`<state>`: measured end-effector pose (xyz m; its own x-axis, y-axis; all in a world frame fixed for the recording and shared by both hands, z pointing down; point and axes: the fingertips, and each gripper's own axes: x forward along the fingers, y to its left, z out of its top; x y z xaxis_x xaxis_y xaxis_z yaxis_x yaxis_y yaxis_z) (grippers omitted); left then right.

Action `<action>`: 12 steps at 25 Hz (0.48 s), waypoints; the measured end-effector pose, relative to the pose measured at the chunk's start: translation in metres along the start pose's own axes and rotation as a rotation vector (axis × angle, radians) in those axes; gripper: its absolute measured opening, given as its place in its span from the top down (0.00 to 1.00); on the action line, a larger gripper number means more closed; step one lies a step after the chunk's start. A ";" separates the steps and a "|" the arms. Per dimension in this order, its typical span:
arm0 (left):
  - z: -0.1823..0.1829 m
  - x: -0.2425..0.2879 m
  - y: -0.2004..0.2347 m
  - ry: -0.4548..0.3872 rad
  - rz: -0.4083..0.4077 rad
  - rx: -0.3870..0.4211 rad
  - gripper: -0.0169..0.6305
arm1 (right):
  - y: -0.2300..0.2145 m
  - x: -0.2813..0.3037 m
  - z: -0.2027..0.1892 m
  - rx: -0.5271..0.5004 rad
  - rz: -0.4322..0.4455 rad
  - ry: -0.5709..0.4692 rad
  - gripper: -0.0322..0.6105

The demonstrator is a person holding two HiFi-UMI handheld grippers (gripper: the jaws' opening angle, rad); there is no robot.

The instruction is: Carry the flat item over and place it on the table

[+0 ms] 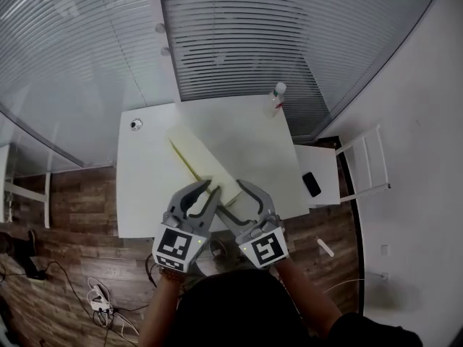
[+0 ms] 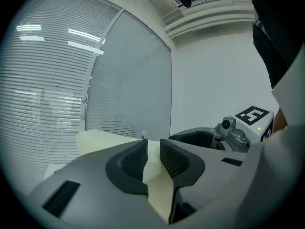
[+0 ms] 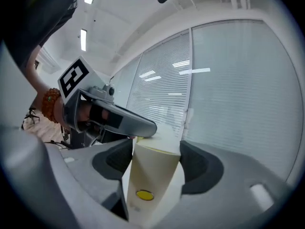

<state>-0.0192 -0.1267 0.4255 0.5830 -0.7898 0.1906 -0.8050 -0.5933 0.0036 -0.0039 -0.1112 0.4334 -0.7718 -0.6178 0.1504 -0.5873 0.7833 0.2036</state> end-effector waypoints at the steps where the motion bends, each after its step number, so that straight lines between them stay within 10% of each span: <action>1: 0.000 -0.002 0.000 0.002 0.001 0.002 0.84 | -0.001 0.000 -0.001 0.007 0.001 0.009 0.48; 12: -0.009 -0.022 -0.006 0.006 0.027 -0.007 0.83 | -0.007 0.002 -0.003 0.058 0.001 0.034 0.50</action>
<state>-0.0281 -0.1037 0.4301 0.5602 -0.8047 0.1968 -0.8213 -0.5704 0.0055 -0.0001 -0.1180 0.4354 -0.7643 -0.6183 0.1834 -0.6006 0.7860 0.1468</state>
